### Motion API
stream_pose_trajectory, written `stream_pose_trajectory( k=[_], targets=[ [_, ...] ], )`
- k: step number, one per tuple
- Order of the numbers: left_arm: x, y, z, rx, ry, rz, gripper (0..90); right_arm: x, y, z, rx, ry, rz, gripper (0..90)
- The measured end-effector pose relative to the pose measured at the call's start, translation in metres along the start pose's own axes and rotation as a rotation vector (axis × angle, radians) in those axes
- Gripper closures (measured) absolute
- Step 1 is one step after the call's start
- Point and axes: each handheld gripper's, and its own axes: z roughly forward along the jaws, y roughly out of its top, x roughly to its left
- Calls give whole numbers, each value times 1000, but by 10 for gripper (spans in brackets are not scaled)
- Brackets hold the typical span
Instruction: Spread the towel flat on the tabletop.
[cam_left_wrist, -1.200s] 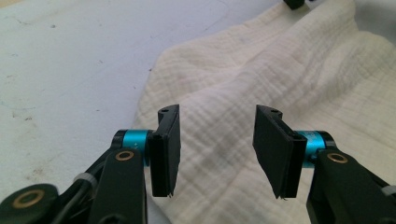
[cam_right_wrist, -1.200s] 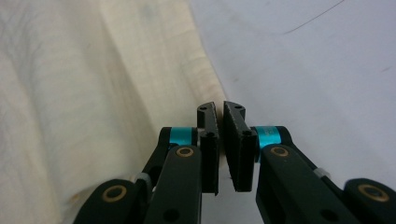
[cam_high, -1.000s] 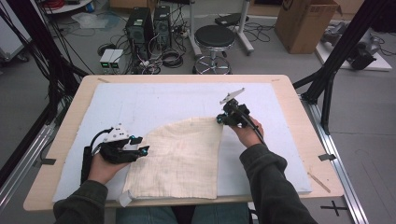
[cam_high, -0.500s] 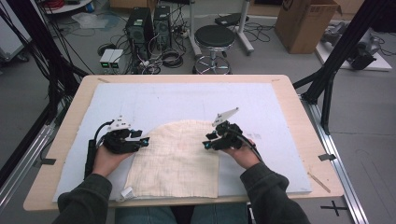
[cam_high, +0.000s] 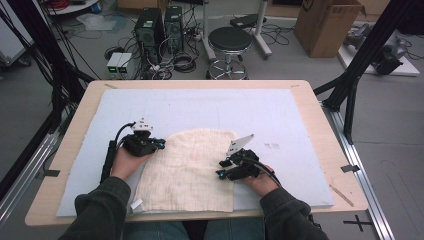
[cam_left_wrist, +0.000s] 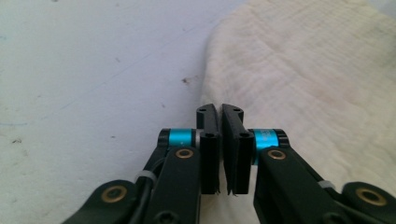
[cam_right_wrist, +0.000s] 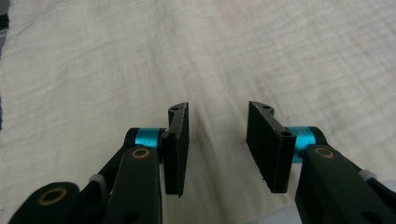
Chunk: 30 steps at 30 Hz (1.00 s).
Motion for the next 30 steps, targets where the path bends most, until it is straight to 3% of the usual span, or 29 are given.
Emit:
stream_pose_trajectory(
  k=[4, 6, 8, 10, 14, 18, 20, 24, 26, 28, 30],
  targets=[
    [-11, 3, -7, -8, -11, 33, 874, -1, -1, 0, -4, 6, 5, 589],
    [-17, 4, -11, -13, -20, 28, 874, -1, -1, 0, -6, 1, 1, 587],
    [-25, 5, -14, -22, -39, 40, 874, 0, -1, -1, -3, 1, 1, 582],
    [-41, 5, -13, -20, -74, 77, 874, -1, -2, -1, -8, 3, 6, 577],
    [-76, -3, -4, 27, -141, 170, 873, 1, -2, -5, -19, 6, 9, 571],
    [-91, -13, 12, 97, -185, 202, 843, 8, 6, -13, -89, -9, -10, 574],
    [-91, -14, 15, 118, -216, 208, 763, 11, 9, -13, -87, -10, -21, 575],
    [-87, -8, 4, 51, -262, 172, 671, 7, 5, -11, -52, -15, -6, 575],
    [-83, -4, -2, 37, -245, 174, 657, 4, 3, -12, -55, -24, 8, 574],
    [-76, 2, -7, 6, -229, 149, 658, 1, 2, -14, -60, -32, 15, 575],
    [-69, 9, -9, -14, -183, 133, 659, 0, 1, -15, -59, -37, 28, 574]
  ],
)
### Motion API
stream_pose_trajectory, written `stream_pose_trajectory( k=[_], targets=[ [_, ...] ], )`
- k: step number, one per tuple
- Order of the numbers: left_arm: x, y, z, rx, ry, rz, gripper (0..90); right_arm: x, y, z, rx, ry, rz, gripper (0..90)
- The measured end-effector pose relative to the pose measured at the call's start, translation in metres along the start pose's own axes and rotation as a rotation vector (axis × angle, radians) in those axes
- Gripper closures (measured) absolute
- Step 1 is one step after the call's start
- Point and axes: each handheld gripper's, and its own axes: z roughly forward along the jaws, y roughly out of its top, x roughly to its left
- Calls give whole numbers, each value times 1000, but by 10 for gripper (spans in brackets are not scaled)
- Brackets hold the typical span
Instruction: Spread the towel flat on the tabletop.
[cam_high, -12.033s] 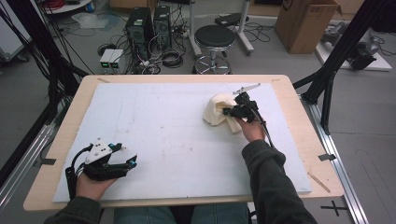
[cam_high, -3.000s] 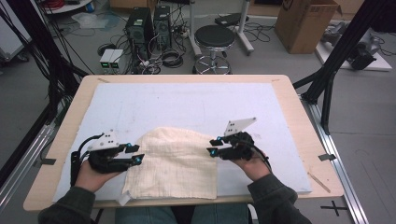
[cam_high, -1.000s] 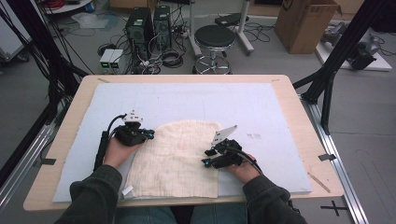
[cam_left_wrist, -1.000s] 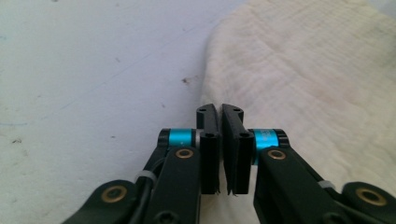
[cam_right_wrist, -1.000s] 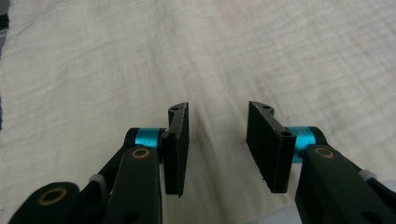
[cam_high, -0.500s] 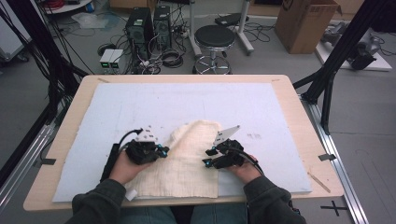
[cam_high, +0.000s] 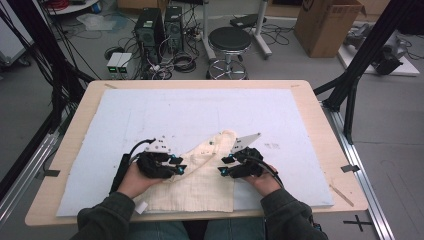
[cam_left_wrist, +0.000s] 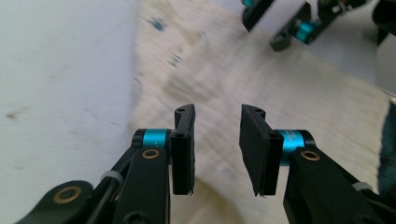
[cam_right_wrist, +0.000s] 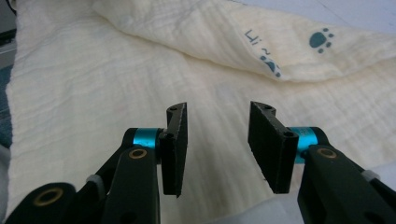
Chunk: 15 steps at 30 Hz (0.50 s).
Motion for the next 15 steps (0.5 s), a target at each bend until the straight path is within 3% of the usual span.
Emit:
stream_pose_trajectory(
  k=[3, 5, 12, 15],
  targets=[
    [9, 4, 4, -4, 58, -38, 657, -2, 0, -2, -7, -12, 2, 574],
    [12, 5, 11, 25, 82, -40, 646, -3, -1, -2, -6, -17, 7, 573],
    [18, 3, 37, 142, 79, -36, 636, -9, -6, -5, 8, -33, 26, 570],
    [19, 1, 41, 168, 86, -16, 737, -9, -9, -4, 29, -36, 22, 562]
  ],
)
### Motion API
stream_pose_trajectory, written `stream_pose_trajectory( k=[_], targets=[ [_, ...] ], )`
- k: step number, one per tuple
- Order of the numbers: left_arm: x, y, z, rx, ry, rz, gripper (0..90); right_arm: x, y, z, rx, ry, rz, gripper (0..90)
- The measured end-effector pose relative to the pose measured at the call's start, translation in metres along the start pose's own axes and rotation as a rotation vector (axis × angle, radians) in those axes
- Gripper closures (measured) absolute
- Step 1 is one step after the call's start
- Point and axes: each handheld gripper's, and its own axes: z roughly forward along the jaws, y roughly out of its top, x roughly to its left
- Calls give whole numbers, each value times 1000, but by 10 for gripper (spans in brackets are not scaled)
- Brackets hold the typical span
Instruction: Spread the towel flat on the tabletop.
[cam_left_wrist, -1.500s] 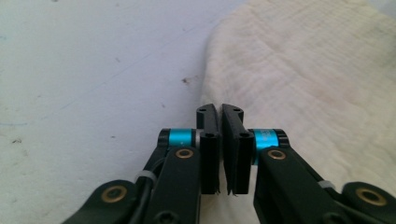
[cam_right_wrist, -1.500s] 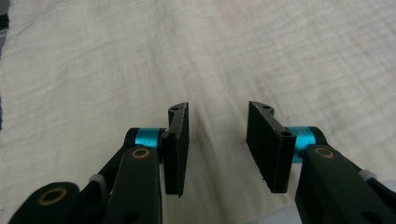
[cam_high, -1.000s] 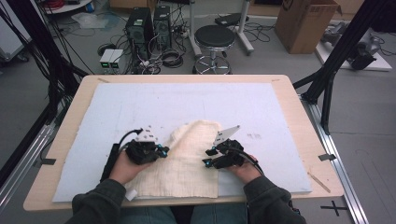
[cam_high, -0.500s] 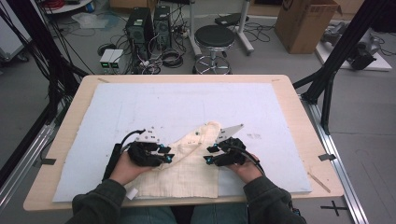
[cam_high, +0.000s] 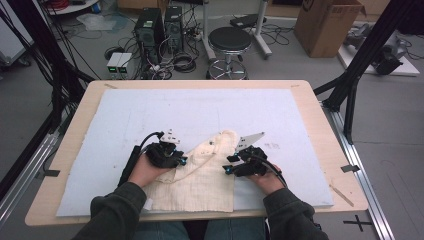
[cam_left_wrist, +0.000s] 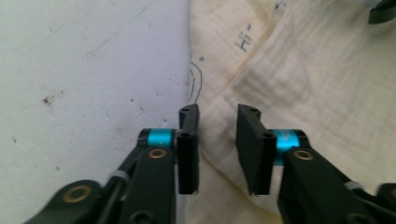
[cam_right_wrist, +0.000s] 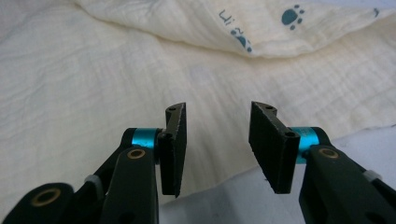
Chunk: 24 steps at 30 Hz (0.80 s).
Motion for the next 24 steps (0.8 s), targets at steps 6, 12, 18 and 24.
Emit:
stream_pose_trajectory(
  k=[6, 12, 18, 24],
  targets=[
    [-2, 1, -5, -26, 4, 29, 870, 0, -1, 2, 12, 4, -5, 556],
    [11, 1, -18, -88, 14, -38, 875, 1, -2, 4, 31, -2, -12, 554],
    [39, 7, -33, -150, 125, -93, 876, 1, -2, 5, 25, 1, -8, 554],
    [85, -2, -63, -273, 358, -286, 709, 1, -2, 5, 25, 3, -19, 543]
  ],
)
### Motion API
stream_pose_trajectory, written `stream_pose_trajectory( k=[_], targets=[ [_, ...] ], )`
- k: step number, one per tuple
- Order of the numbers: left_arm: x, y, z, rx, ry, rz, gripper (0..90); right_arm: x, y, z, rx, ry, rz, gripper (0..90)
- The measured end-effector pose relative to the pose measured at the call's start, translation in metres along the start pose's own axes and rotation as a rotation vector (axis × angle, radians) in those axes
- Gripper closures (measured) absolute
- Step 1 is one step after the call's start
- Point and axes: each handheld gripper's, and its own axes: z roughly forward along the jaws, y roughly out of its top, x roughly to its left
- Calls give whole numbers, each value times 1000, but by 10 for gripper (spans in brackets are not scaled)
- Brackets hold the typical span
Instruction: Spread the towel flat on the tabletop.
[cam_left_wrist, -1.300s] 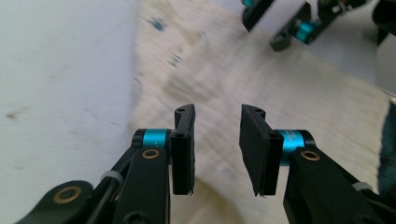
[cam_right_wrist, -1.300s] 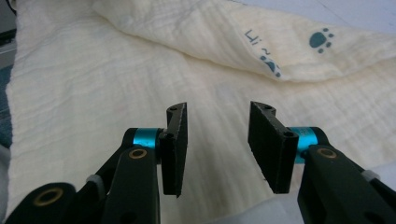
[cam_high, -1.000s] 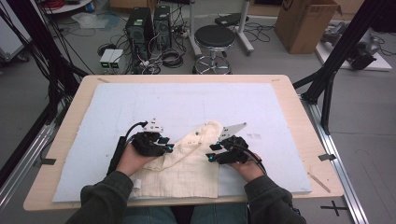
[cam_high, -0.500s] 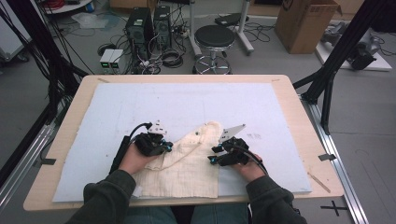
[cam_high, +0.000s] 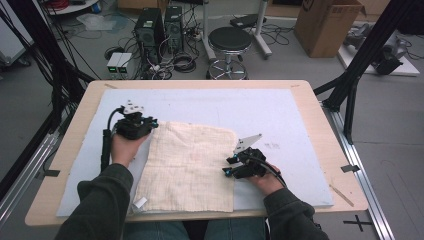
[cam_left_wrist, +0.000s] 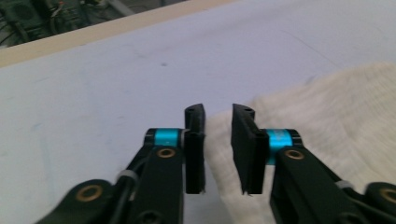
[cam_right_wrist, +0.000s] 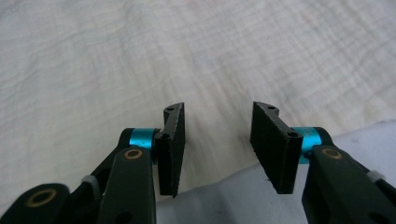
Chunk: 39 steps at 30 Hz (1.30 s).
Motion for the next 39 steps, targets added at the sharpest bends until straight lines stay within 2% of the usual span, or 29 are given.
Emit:
stream_pose_trajectory(
  k=[3, 7, 9, 12, 13, 16, 18, 20, 23, 25, 28, 31, 33, 36, 37, 39],
  targets=[
    [1, -6, -8, 5, -49, 29, 673, 0, 0, 0, -8, 7, 5, 539],
    [-9, -14, -18, 0, -125, 89, 632, -2, -1, -2, -26, 0, -2, 532],
    [-15, -16, -19, 22, -155, 129, 619, -6, -1, -6, -46, -14, 15, 532],
    [-23, -21, -25, 14, -191, 159, 594, -15, -1, -14, -58, -30, 71, 533],
    [-25, -24, -27, 14, -206, 167, 586, -16, -2, -17, -73, -30, 76, 533],
    [-32, -36, -34, 25, -236, 198, 574, -15, -4, -23, -69, -34, 75, 533],
    [-33, -46, -38, 25, -249, 201, 573, -14, -4, -22, -52, -47, 54, 533],
    [-31, -55, -39, 28, -240, 202, 571, -19, -3, -21, -48, -71, 55, 534],
    [-25, -64, -36, 53, -243, 162, 562, -35, 2, -21, -35, -124, 95, 540],
    [-26, -64, -33, 69, -241, 173, 558, -51, 7, -23, -24, -176, 127, 538],
    [-28, -65, -29, 74, -241, 192, 553, -75, 15, -20, -45, -175, 218, 532],
    [-26, -66, -25, 91, -242, 184, 534, -86, 23, -11, -33, -193, 234, 532],
    [-25, -65, -24, 82, -242, 171, 531, -90, 27, -1, -12, -207, 217, 541],
    [-23, -65, -25, 71, -241, 159, 528, -93, 26, 11, 25, -215, 219, 604],
    [-22, -65, -24, 69, -240, 153, 528, -94, 26, 12, 18, -216, 224, 645],
    [-21, -64, -23, 71, -242, 145, 528, -96, 26, 12, 8, -177, 214, 797]
  ],
)
